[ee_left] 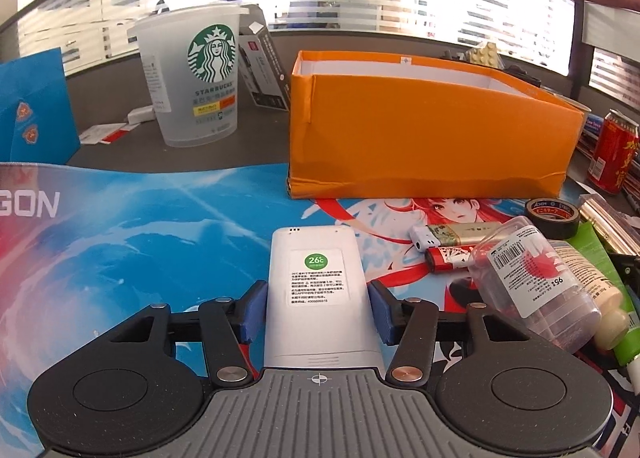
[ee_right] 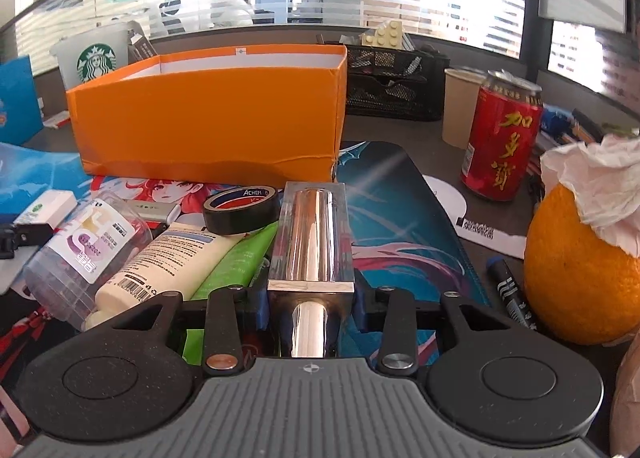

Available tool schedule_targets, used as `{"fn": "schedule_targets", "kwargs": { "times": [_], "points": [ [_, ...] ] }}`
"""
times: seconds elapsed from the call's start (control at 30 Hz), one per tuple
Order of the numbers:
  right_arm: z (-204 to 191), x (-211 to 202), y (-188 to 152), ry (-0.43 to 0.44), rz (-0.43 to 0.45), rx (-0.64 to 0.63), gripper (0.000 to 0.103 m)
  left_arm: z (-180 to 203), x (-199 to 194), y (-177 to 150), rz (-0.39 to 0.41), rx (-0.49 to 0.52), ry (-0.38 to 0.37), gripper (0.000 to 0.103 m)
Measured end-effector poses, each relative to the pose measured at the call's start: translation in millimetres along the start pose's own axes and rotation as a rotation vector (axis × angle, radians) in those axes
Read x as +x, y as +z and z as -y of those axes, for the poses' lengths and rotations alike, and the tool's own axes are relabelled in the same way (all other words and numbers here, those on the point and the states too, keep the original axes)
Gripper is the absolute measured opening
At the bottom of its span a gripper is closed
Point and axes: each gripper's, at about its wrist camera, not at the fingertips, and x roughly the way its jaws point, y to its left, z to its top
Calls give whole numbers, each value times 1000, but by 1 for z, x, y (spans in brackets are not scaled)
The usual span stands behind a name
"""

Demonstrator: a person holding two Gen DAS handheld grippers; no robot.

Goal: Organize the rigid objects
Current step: 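Carry the power bank with the left tool while the right tool carries the tube case into the orange box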

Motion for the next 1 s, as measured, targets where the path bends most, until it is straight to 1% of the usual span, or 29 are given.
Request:
{"fn": "schedule_targets", "kwargs": {
  "times": [0.1,0.2,0.3,0.43,0.57,0.67,0.77,0.9,1.0],
  "points": [
    [13,-3,2,60,-9,84,35,-6,1,4,-14,-38,-24,52],
    [20,-5,4,85,-12,128,35,-7,-1,6,-10,-37,-23,52],
    [19,-10,6,83,-1,129,35,-9,-5,10,-3,-53,-47,52],
    [18,-18,11,81,21,127,35,-9,-18,18,44,-41,-40,52],
    [19,-23,14,79,31,125,35,-11,-27,26,58,-50,-65,52],
    [18,-23,14,75,27,110,35,-8,-27,24,47,-28,-58,52],
    [15,-22,11,60,19,86,35,-11,-21,20,16,-49,-68,52],
    [13,-19,9,50,5,74,35,-12,-20,15,2,-43,-63,52],
    [10,-14,5,39,-17,54,35,-15,-17,13,-23,-45,-60,52]
  ]
}}
